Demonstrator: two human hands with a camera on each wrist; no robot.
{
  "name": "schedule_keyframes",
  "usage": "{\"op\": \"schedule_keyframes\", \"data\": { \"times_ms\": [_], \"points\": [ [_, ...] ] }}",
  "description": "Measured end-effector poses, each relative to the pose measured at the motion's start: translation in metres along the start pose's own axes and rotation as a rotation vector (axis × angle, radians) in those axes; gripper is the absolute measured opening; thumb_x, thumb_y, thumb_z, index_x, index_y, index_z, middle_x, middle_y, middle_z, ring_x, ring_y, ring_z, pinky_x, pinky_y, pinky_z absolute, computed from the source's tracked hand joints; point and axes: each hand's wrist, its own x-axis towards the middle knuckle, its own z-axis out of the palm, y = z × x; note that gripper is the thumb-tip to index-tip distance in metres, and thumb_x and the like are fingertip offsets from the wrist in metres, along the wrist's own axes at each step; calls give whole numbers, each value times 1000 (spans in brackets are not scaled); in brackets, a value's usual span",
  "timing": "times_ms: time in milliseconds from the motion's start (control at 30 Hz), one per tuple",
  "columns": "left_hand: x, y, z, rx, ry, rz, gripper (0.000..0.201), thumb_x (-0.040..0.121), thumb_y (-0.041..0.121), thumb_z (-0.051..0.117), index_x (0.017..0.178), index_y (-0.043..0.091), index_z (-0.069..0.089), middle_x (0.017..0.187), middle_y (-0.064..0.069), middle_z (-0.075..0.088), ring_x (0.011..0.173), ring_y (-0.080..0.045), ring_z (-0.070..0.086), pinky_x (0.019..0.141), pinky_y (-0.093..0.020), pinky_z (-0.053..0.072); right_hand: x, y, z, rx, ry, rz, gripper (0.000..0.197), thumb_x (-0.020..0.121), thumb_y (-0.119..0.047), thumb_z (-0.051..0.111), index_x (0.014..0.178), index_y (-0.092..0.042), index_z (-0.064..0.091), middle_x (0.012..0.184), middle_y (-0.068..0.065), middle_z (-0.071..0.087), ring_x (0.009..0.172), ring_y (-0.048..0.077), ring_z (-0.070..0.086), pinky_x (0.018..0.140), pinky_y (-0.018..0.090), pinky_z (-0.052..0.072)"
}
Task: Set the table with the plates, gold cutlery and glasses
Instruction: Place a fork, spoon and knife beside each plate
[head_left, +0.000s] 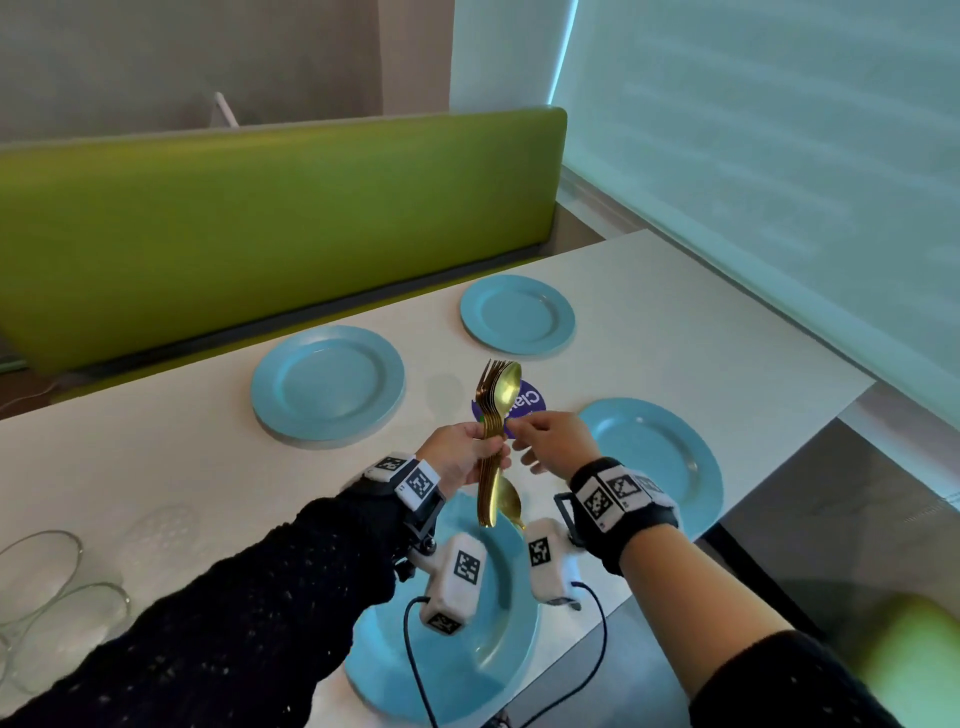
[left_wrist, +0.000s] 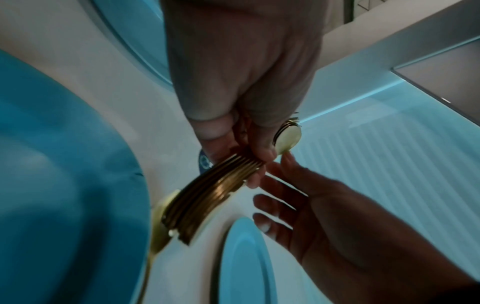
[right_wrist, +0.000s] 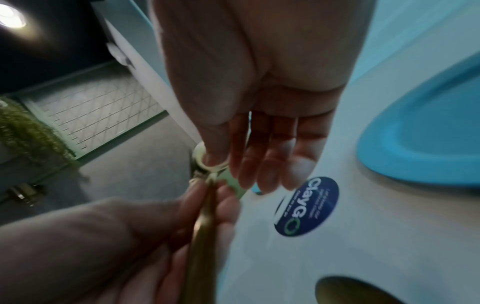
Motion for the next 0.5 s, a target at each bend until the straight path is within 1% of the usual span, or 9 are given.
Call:
{"op": "schedule_keyframes", "data": {
  "times_ms": [67,133,167,233,333,367,467,500],
  "points": [
    [6,5,13,26,-42,16,16,93,-3,48,88,5,60,79,-9,62,52,-10,64,58,-21,56,5,-2,-9,-24,-11,-17,22,93,-24,55,76,-16,66,67,-1,64,60,16,58,59,25,51],
    [14,10,25,43,-67,24,15,93,-3,48,89,4,61,81,-10,62,54,-11,64,59,-21,56,12,2,-20,-3,-4,-14,26,93,-22,54,69,-21,63,65,0,64,58,14,60,58,25,51],
    [19,11,31,44,-76,24,15,93,-3,48,91,3,61,82,-11,62,55,-11,64,59,-21,57,15,4,-26,13,4,-7,26,93,-21,54,69,-22,63,65,0,65,55,12,60,56,23,51],
    [27,14,43,54,-84,21,15,93,-3,49,91,4,62,82,-10,63,56,-11,65,59,-21,57,22,9,-38,47,19,7,22,93,-20,55,72,-20,64,64,0,65,52,9,60,53,19,51],
    [43,17,61,74,-70,7,16,94,-1,49,90,6,62,83,-9,64,64,-15,64,64,-23,57,33,17,-55,77,30,23,17,93,-19,56,80,-14,66,62,0,63,53,10,59,52,19,50],
    [47,17,67,72,-61,0,16,94,-1,48,90,6,62,83,-9,64,67,-16,63,67,-25,56,37,20,-60,79,30,29,17,93,-19,56,79,-14,65,61,1,63,53,11,59,53,19,50],
    [62,19,83,76,-12,-29,14,94,1,48,91,5,61,85,-10,64,74,-20,61,77,-30,54,51,30,-72,102,45,57,22,92,-18,57,70,-17,62,62,2,62,57,14,58,56,23,50],
    [67,20,87,75,5,-37,13,95,2,48,90,5,60,84,-10,63,74,-19,61,76,-30,54,57,33,-76,120,55,73,24,91,-17,57,68,-17,60,64,3,62,59,15,58,58,25,51]
  ]
}}
